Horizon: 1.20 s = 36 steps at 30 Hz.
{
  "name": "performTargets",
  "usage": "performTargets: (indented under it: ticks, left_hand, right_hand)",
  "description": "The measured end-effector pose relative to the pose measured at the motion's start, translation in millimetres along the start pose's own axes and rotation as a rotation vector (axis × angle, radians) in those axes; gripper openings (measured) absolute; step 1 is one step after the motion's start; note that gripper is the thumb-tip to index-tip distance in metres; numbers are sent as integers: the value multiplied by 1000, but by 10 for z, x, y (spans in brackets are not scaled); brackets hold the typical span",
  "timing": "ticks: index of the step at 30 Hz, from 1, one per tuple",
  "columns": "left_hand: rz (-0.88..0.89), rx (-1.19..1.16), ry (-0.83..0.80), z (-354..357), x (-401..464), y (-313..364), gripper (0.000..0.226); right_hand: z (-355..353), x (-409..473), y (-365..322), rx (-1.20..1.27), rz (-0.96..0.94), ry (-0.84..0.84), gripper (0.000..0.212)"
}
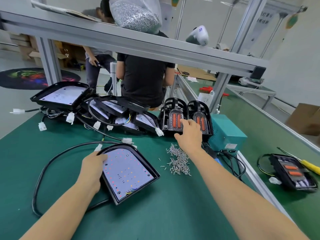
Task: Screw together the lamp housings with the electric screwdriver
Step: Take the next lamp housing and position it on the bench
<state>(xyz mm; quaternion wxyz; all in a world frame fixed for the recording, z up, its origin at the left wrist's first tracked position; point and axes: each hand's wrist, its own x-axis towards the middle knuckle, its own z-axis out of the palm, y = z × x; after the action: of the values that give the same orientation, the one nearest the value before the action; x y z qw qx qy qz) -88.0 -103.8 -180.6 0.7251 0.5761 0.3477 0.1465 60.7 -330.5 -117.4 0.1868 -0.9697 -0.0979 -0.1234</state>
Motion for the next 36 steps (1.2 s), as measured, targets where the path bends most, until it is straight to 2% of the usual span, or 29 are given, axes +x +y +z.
performTargets:
  ticks: [3,9,13,18,23,25,27,30,33,36]
  left_hand:
    - [1,-40,7,-5,-36,17,14]
    - [-77,-208,33,100,-80,-10,26]
    - [-75,-220,30,234,-147,-17,31]
    - [-129,-247,33,290,-168,25,27]
    - [-192,-269,34,287,-189,80,22]
    - [-201,-266,27,283,-202,99,20]
    - [-200,-284,23,280,-203,110,23]
    - [-202,-334,17,268,-211,125,27]
    - [-186,-386,10,232,-231,145,27]
    - [-166,-420,-47,207,-229,148,35]
  right_hand:
    - [90,138,-20,-28,89,-18,64]
    - [246,262,-225,2,188,68,75]
    - [301,373,-311,-29,260,20,79]
    - [300,471,-304,-23,297,6,83]
    - [116,350,-274,62,185,157,81]
    - [-58,237,-302,150,117,167,80]
    - [-238,43,-389,200,20,108,72]
    - [-385,-418,-597,138,-131,-32,50]
    - [-343,-878,-771,25,-249,-174,48]
    - [-224,-1188,-845,-63,-280,-237,47]
